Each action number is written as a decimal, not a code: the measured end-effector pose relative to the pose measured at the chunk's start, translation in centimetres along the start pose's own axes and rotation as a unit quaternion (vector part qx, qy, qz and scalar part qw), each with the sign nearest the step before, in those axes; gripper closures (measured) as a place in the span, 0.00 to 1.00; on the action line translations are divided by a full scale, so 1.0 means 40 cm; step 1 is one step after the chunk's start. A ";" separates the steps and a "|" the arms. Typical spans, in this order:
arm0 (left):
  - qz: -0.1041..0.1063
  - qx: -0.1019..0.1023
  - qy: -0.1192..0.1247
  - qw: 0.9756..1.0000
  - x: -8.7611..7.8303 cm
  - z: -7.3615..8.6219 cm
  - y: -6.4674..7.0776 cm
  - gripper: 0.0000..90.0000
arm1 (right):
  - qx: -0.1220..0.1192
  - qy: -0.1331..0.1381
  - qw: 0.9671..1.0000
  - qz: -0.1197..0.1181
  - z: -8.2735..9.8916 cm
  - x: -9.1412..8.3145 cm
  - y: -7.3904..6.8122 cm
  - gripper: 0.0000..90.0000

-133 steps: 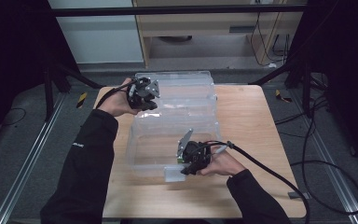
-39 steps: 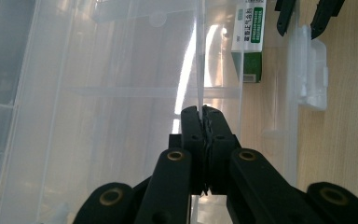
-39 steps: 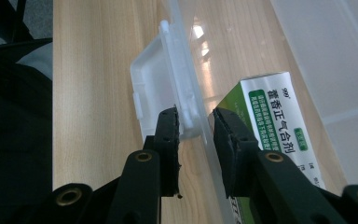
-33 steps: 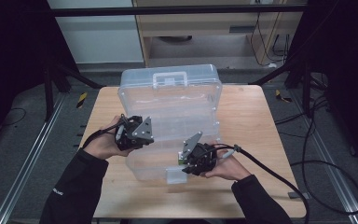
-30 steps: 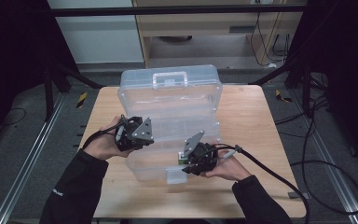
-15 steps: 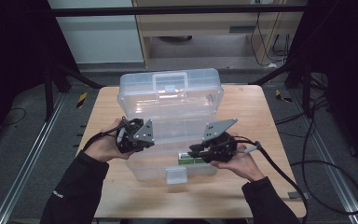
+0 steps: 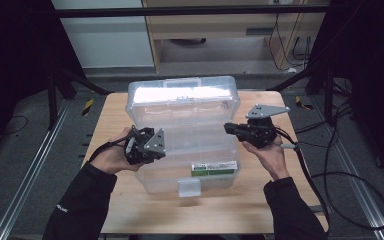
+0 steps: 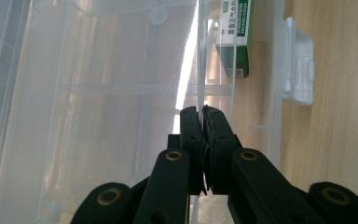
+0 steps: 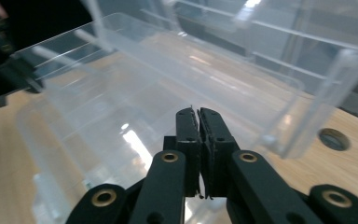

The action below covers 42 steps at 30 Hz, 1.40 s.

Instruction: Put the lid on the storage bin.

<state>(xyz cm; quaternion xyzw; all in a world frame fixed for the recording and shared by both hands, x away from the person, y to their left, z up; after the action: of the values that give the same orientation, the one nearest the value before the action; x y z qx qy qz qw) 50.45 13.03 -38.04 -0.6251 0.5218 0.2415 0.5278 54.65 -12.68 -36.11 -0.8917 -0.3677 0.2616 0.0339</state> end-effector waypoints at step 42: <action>-0.014 -0.032 0.019 0.999 -0.003 0.006 0.024 0.88 | 0.030 0.008 0.999 0.031 -0.004 -0.021 0.064 1.00</action>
<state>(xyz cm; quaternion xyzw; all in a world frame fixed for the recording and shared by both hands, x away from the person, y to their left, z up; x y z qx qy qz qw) 49.58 13.40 -38.40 -0.6536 0.5149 0.2384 0.5009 55.86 -15.08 -36.27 -0.9036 -0.3312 0.2660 0.0551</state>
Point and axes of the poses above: each handheld gripper's, and its own axes: x roughly forward along the jaws, z roughly out of its underside, y roughly to its right, the point moved 7 cm from there along x, roughly forward along the jaws, and after that the axes turned 14 degrees about x, right-handed, at the moved point
